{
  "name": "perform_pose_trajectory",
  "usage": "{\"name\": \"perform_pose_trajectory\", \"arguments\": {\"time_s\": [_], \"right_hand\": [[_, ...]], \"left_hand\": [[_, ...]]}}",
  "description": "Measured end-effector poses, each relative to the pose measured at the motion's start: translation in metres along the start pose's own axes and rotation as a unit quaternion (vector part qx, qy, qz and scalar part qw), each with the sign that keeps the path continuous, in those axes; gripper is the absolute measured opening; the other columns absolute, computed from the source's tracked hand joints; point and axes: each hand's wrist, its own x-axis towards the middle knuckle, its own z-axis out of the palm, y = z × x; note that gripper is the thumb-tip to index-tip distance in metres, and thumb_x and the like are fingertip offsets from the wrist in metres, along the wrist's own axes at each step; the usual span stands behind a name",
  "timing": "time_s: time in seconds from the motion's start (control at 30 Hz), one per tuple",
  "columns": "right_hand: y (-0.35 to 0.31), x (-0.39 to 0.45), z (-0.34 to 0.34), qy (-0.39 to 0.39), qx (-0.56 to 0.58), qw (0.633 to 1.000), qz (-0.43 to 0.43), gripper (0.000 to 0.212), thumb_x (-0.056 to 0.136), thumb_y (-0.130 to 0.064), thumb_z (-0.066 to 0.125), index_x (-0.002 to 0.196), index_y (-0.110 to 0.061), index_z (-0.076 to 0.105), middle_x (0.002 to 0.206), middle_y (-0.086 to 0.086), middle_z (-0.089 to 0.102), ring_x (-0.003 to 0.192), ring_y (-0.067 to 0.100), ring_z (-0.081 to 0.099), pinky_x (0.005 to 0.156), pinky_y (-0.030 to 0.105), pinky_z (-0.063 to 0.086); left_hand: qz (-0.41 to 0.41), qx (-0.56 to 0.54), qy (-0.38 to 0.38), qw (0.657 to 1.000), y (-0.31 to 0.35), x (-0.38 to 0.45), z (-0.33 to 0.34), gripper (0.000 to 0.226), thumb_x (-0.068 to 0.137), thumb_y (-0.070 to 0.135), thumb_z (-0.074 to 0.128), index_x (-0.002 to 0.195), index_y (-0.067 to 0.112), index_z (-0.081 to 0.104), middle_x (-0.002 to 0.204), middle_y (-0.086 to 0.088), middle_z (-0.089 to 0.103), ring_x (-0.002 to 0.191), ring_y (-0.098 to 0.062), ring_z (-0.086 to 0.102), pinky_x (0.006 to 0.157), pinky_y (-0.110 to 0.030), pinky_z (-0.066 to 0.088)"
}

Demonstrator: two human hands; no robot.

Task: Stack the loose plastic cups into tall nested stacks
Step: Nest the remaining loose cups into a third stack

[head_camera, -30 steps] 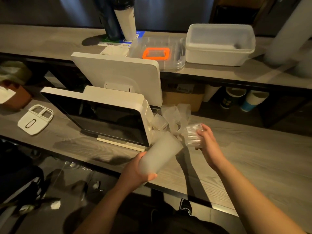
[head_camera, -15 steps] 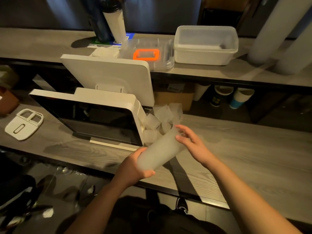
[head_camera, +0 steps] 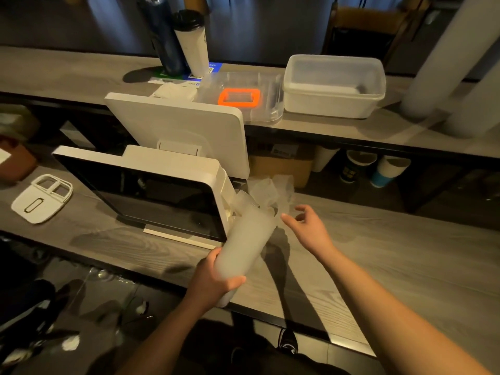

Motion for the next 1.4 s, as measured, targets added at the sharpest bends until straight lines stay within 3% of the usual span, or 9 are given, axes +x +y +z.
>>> {"name": "perform_pose_trajectory", "arguments": {"time_s": [0.4, 0.57, 0.67, 0.73, 0.8, 0.9, 1.07, 1.27, 1.4], "right_hand": [[-0.037, 0.102, 0.04, 0.0, -0.294, 0.947, -0.13, 0.102, 0.075, -0.061, 0.076, 0.154, -0.017, 0.027, 0.154, 0.01, 0.038, 0.142, 0.03, 0.037, 0.112, 0.046, 0.039], [-0.035, 0.127, 0.051, -0.058, -0.321, 0.934, -0.147, 0.092, 0.081, -0.051, 0.075, 0.153, -0.023, 0.027, 0.152, 0.008, 0.042, 0.14, 0.03, 0.04, 0.114, 0.051, 0.033], [-0.027, 0.128, 0.047, -0.034, -0.244, 0.958, -0.147, 0.084, 0.082, -0.038, 0.077, 0.151, -0.023, 0.031, 0.146, 0.004, 0.048, 0.133, 0.028, 0.047, 0.111, 0.049, 0.04], [-0.024, 0.12, 0.038, -0.015, -0.127, 0.983, -0.134, 0.084, 0.082, -0.031, 0.077, 0.151, -0.024, 0.03, 0.146, 0.0, 0.046, 0.12, 0.022, 0.056, 0.093, 0.036, 0.054], [-0.021, 0.108, 0.026, 0.001, -0.002, 0.993, -0.12, 0.081, 0.084, -0.029, 0.076, 0.151, -0.025, 0.03, 0.145, -0.001, 0.045, 0.115, 0.017, 0.057, 0.078, 0.02, 0.049], [-0.013, 0.091, 0.004, 0.005, 0.119, 0.987, -0.103, 0.066, 0.089, -0.032, 0.07, 0.146, -0.028, 0.037, 0.14, 0.001, 0.045, 0.119, 0.017, 0.051, 0.083, 0.019, 0.044], [-0.011, 0.063, -0.022, -0.09, 0.167, 0.976, -0.106, 0.043, 0.092, -0.03, 0.064, 0.133, -0.033, 0.048, 0.126, -0.008, 0.053, 0.117, 0.013, 0.053, 0.101, 0.036, 0.047], [-0.015, 0.045, -0.045, -0.142, 0.083, 0.974, -0.153, 0.053, 0.096, -0.025, 0.06, 0.144, -0.038, 0.042, 0.129, -0.008, 0.047, 0.109, -0.005, 0.046, 0.085, 0.014, 0.037], [-0.015, 0.036, -0.051, -0.172, 0.063, 0.971, -0.155, 0.045, 0.099, -0.032, 0.056, 0.143, -0.038, 0.046, 0.133, -0.005, 0.048, 0.119, 0.004, 0.045, 0.094, 0.017, 0.036]], "left_hand": [[-0.039, -0.066, 0.025, 0.997, 0.001, -0.003, 0.009, 0.081, 0.07, 0.031, 0.087, 0.137, 0.028, 0.042, 0.117, 0.011, 0.053, 0.106, -0.011, 0.054, 0.082, -0.028, 0.044], [-0.06, -0.065, 0.035, 0.995, 0.002, -0.004, 0.014, 0.076, 0.071, 0.032, 0.087, 0.128, 0.038, 0.037, 0.112, 0.015, 0.048, 0.106, -0.011, 0.052, 0.083, -0.028, 0.045], [-0.062, -0.065, 0.043, 0.995, 0.002, -0.003, 0.017, 0.077, 0.07, 0.033, 0.087, 0.127, 0.038, 0.037, 0.113, 0.017, 0.048, 0.108, -0.01, 0.052, 0.085, -0.028, 0.046], [-0.06, -0.061, 0.041, 0.995, 0.002, -0.002, 0.018, 0.077, 0.069, 0.036, 0.087, 0.129, 0.037, 0.038, 0.116, 0.015, 0.049, 0.111, -0.013, 0.053, 0.09, -0.034, 0.049], [-0.065, -0.056, 0.037, 0.996, 0.002, 0.0, 0.019, 0.083, 0.067, 0.04, 0.086, 0.135, 0.034, 0.039, 0.122, 0.01, 0.05, 0.113, -0.015, 0.053, 0.095, -0.039, 0.051], [-0.057, -0.05, 0.042, 0.996, 0.008, 0.003, 0.02, 0.087, 0.068, 0.04, 0.086, 0.14, 0.031, 0.039, 0.124, 0.008, 0.051, 0.112, -0.014, 0.054, 0.093, -0.037, 0.05], [-0.026, -0.019, 0.025, 0.999, 0.022, 0.007, 0.018, 0.089, 0.066, 0.039, 0.087, 0.141, 0.034, 0.039, 0.124, 0.012, 0.051, 0.109, -0.009, 0.054, 0.081, -0.024, 0.049], [0.004, 0.017, 0.012, 1.0, 0.044, 0.009, 0.014, 0.088, 0.064, 0.039, 0.087, 0.138, 0.037, 0.039, 0.12, 0.013, 0.052, 0.106, -0.009, 0.055, 0.082, -0.029, 0.05], [0.013, 0.03, 0.012, 0.999, 0.048, 0.008, 0.014, 0.088, 0.064, 0.037, 0.088, 0.138, 0.035, 0.041, 0.12, 0.011, 0.053, 0.106, -0.011, 0.055, 0.08, -0.027, 0.048]]}}
